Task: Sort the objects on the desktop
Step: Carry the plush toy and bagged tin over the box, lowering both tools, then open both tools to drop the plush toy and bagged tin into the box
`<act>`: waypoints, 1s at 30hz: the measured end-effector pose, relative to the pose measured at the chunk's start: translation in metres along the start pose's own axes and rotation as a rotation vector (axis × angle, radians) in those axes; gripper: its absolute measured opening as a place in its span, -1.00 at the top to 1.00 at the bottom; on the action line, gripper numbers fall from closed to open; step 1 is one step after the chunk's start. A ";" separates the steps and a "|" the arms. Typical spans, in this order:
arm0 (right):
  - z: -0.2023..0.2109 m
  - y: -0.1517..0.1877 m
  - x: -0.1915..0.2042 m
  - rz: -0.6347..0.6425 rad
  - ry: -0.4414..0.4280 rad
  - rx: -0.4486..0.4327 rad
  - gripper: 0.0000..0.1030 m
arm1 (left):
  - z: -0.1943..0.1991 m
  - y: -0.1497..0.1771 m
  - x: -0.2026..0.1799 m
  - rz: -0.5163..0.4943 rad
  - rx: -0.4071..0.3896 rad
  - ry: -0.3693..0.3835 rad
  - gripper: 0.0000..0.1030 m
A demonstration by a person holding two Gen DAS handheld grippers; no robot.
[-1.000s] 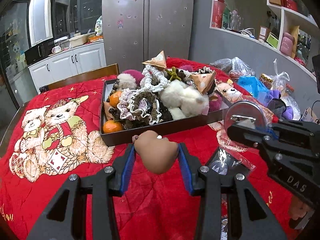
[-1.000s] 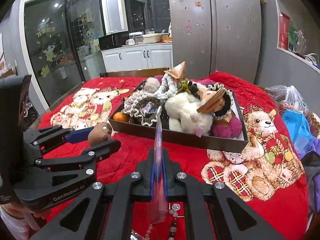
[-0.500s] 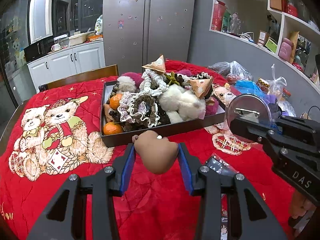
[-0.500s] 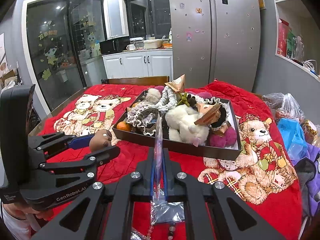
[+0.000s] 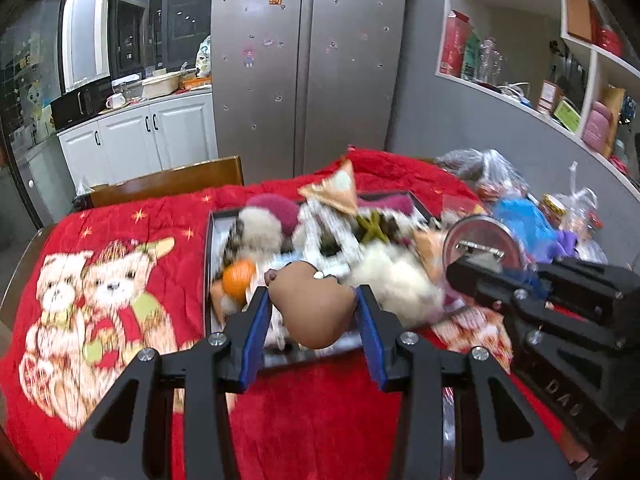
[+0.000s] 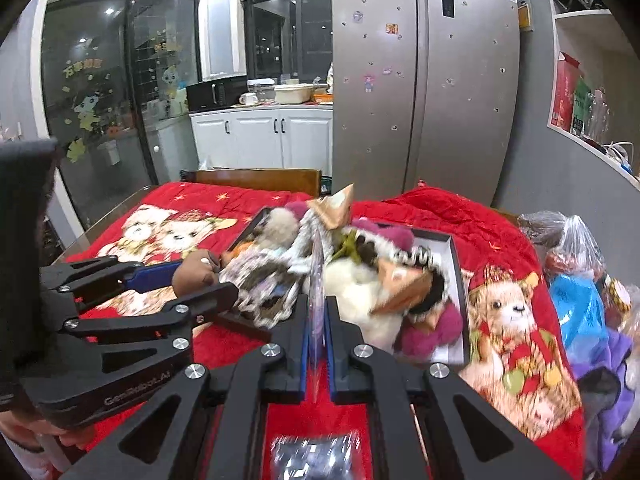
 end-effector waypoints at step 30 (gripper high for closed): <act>-0.099 -0.034 -0.041 -0.070 -0.035 0.043 0.70 | -0.078 -0.052 0.020 0.011 -0.053 -0.043 -0.08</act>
Point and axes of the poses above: each gripper's, at about its wrist camera, not at the fingertips, and z roughly against the way its jaws point, x to its left, y to its underside, the point moved 1 cm from there along -z, roughly the way its jaws point, and after that the axes turned 14 degrees about z, right-handed, at the moved point
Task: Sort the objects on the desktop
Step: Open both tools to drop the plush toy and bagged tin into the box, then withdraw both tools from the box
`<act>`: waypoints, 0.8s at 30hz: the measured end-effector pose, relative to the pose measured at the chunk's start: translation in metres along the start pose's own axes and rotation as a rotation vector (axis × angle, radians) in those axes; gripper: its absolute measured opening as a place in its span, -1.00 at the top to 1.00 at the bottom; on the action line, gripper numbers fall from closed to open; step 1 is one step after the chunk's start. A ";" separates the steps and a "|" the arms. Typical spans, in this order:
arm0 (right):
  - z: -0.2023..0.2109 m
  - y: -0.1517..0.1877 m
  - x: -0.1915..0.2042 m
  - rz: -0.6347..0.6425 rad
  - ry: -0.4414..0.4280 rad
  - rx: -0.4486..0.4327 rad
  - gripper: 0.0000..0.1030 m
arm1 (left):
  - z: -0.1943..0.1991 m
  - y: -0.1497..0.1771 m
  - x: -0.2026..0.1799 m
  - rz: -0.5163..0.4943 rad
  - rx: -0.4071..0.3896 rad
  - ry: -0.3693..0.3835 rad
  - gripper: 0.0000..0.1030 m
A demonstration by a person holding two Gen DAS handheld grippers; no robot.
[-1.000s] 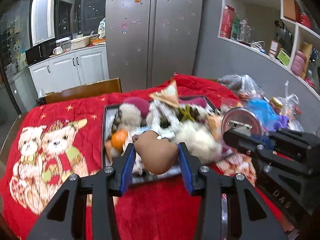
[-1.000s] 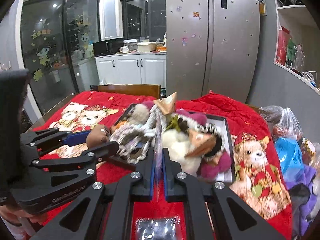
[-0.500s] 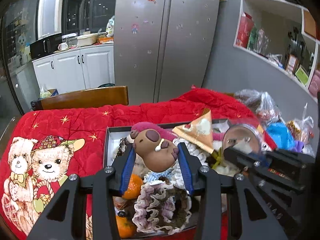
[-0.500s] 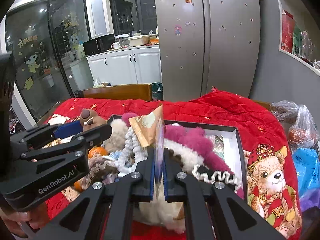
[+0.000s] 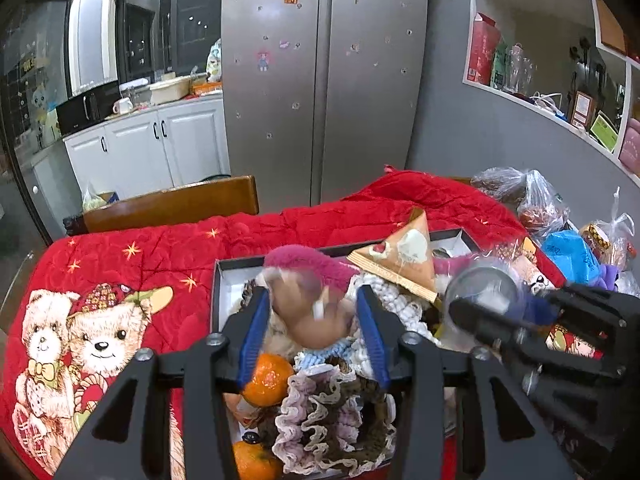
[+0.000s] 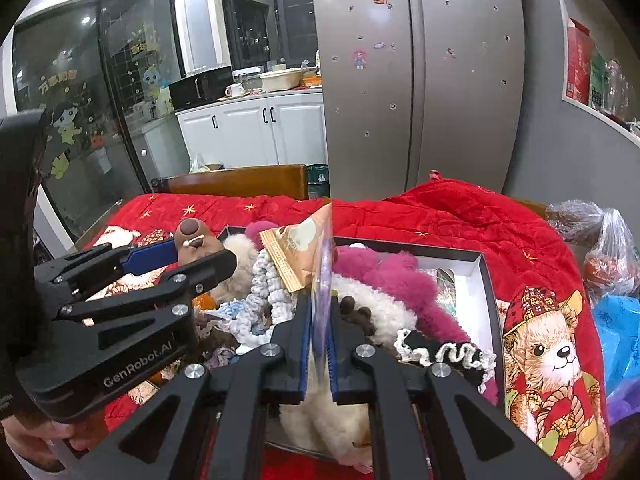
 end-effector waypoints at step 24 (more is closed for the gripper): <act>0.026 -0.008 -0.006 0.024 0.116 -0.054 -0.35 | 0.015 -0.011 0.006 0.018 -0.044 -0.042 -0.84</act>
Point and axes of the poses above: each gripper's, at about its wrist camera, not at the fingertips, and z roughly against the way its jaws point, x to its left, y to its underside, the point moved 1 cm from there along -z, roughly the way its jaws point, and after that the axes turned 14 degrees about z, right-handed, at the moved point
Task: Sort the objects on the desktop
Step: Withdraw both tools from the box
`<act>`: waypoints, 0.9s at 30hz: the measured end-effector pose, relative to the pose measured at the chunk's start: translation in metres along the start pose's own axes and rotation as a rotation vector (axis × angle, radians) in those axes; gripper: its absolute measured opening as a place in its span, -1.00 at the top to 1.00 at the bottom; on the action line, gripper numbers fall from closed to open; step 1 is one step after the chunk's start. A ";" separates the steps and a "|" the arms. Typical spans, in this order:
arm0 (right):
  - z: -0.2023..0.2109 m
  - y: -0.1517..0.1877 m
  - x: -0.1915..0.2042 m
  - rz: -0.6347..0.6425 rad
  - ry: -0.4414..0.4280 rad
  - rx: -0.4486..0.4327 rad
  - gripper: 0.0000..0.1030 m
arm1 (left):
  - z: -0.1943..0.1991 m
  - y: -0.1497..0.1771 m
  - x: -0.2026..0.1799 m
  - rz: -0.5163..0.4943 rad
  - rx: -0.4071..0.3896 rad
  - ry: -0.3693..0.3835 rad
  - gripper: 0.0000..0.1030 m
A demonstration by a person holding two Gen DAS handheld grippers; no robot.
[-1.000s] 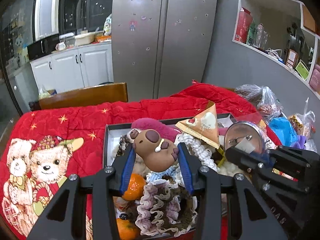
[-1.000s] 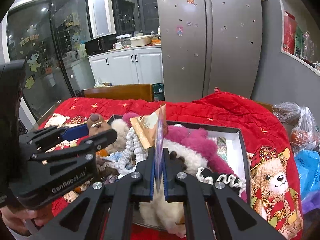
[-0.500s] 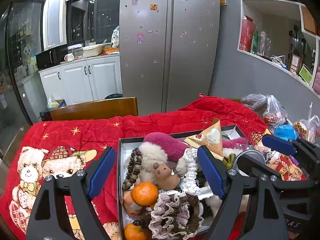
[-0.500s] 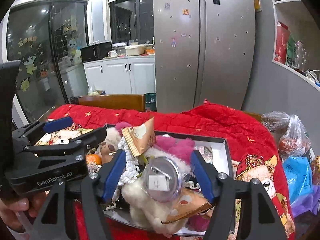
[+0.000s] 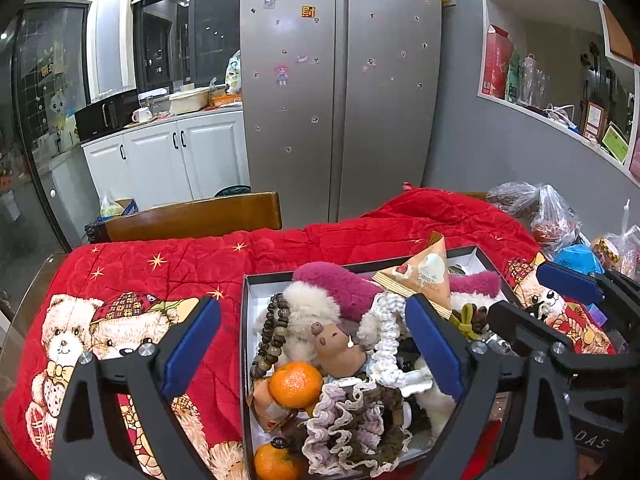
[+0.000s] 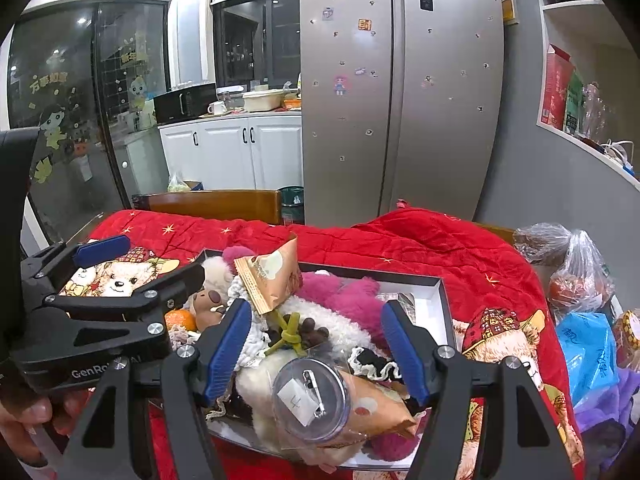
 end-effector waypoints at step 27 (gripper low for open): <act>0.197 0.021 0.075 0.128 0.271 -0.021 -0.60 | 0.220 0.078 0.010 0.042 -0.050 -0.067 -0.99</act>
Point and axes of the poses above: each gripper's, at about its wrist camera, not at the fingertips, and z roughly against the way its jaws point, x to its left, y to its underside, the point moved 1 cm from there along -z, roughly the way its jaws point, and after that the axes turned 14 degrees about z, right-handed, at the moved point
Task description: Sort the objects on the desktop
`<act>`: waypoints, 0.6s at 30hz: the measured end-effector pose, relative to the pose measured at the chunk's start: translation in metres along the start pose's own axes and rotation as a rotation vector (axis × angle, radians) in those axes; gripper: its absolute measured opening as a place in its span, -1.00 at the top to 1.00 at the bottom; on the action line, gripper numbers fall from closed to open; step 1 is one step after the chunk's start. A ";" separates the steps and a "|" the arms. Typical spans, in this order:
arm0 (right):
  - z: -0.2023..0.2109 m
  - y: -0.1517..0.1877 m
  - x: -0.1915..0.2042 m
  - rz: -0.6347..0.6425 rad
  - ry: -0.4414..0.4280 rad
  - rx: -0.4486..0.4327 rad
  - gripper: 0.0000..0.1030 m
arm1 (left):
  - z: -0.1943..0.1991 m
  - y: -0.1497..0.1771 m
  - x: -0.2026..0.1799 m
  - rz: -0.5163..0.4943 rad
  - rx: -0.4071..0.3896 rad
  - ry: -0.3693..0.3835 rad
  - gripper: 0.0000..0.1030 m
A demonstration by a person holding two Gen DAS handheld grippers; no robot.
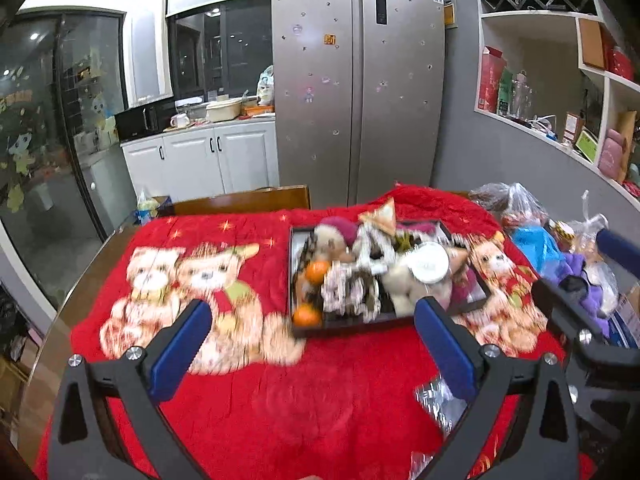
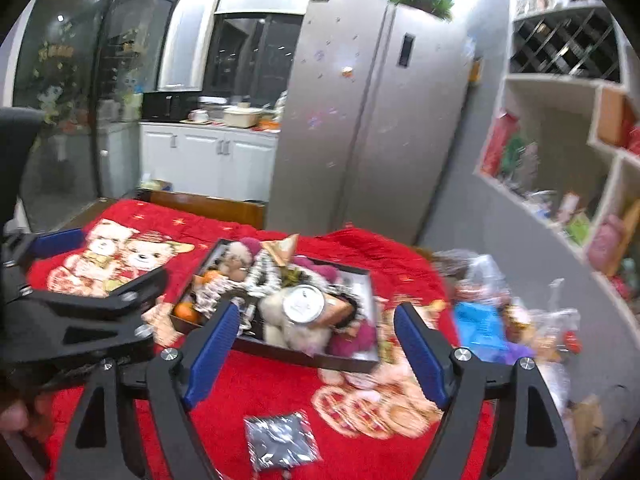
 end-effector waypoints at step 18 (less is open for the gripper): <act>0.050 0.111 0.021 -0.248 0.004 0.082 -0.64 | 0.067 0.114 0.009 -0.017 -0.012 0.015 -1.00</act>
Point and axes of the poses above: each gripper's, at about its wrist camera, not at the fingertips, and z roughly against the way its jaws point, x to its left, y to its underside, the point moved 1 cm from there along -z, roughly the way its jaws point, and after that the axes turned 14 degrees about z, right-handed, at the moved point
